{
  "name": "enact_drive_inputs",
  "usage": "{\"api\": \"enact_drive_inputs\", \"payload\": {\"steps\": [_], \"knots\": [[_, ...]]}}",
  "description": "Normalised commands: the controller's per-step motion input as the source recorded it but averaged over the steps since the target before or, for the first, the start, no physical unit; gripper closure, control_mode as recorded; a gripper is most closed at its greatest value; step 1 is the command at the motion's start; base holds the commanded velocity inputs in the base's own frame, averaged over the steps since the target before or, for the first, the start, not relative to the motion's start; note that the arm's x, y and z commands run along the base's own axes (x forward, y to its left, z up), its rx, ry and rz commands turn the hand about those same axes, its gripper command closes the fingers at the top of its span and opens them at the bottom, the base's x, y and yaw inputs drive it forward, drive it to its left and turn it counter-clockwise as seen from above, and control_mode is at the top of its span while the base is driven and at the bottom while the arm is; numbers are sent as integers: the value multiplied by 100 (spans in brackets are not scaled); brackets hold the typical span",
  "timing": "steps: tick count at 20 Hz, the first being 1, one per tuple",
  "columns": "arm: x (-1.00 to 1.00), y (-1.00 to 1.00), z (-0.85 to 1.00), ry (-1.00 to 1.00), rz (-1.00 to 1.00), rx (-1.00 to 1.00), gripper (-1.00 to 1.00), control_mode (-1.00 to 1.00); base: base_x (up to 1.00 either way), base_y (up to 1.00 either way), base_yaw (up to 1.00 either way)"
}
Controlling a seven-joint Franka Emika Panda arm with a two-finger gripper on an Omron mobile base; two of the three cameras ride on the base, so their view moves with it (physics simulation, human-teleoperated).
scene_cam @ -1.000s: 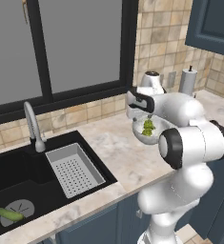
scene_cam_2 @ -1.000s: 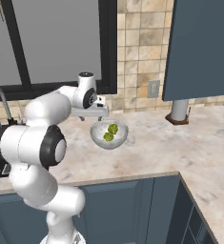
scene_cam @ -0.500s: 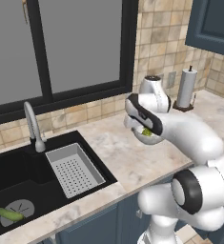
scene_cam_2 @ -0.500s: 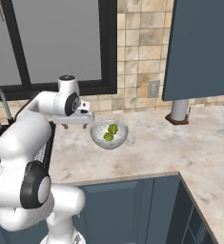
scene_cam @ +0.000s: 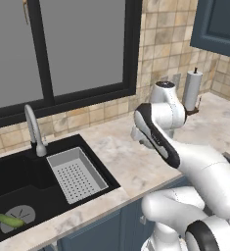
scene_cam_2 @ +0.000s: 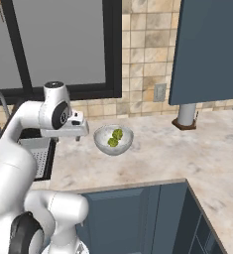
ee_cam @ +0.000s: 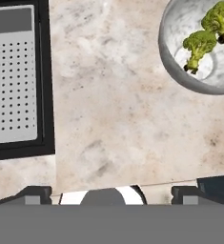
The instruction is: Pick the broccolis from the cabinet and place them in one bowl. Pick the cucumber from the sink and place it in the other bowl.
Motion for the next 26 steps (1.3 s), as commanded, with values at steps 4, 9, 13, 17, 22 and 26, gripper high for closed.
{"api": "enact_drive_inputs", "payload": {"steps": [4, 9, 13, 17, 22, 26], "knots": [[-74, 18, 25, 0, 2, 0, -100, -100, 0, 0, 0], [-78, 22, 28, 0, 4, 0, -100, -100, 0, 0, 0], [-70, 12, 16, 0, 6, 0, -100, -100, 0, 0, 0], [-5, 2, -1, 0, 0, 0, -100, -100, 0, 0, 0], [0, 0, 0, 0, 0, 0, -100, -100, 0, 0, 0], [0, 0, 0, 0, 0, 0, -100, -100, 0, 0, 0]]}}
